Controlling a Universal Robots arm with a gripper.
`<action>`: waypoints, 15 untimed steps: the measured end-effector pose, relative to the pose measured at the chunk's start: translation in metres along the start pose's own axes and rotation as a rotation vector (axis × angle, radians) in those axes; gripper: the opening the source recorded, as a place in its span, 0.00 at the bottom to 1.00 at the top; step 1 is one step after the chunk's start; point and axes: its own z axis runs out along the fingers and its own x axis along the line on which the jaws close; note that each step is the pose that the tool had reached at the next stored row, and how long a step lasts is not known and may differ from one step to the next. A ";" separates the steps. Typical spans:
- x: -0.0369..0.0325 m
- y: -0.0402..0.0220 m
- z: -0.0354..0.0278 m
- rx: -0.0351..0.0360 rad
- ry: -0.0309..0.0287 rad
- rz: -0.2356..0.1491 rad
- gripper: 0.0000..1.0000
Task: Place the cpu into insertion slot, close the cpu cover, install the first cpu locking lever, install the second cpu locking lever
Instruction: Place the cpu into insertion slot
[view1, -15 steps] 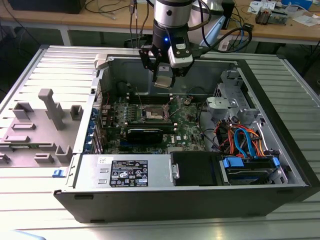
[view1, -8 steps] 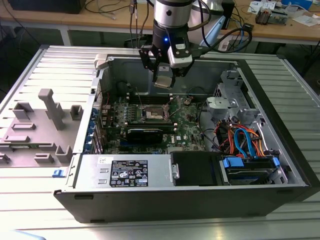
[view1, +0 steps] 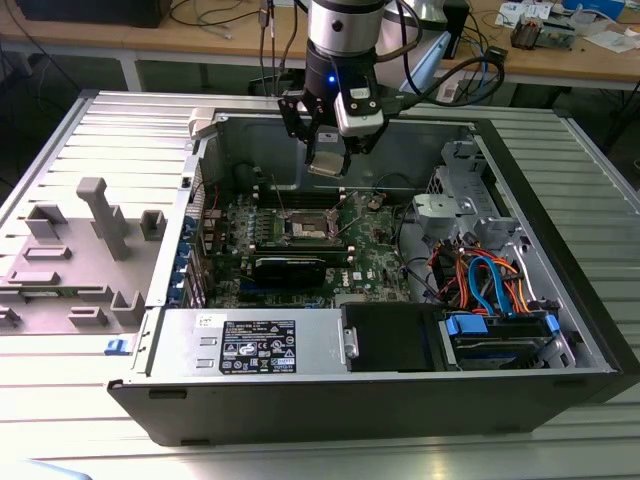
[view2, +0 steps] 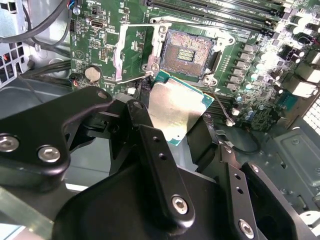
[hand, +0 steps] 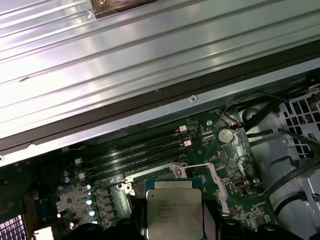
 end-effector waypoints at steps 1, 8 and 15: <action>0.0000 0.0000 0.0000 0.0000 -0.0002 0.002 0.55; 0.0000 0.0000 0.0003 -0.0004 -0.0015 0.020 0.55; 0.0000 -0.0001 0.0007 -0.0006 -0.0023 0.031 0.55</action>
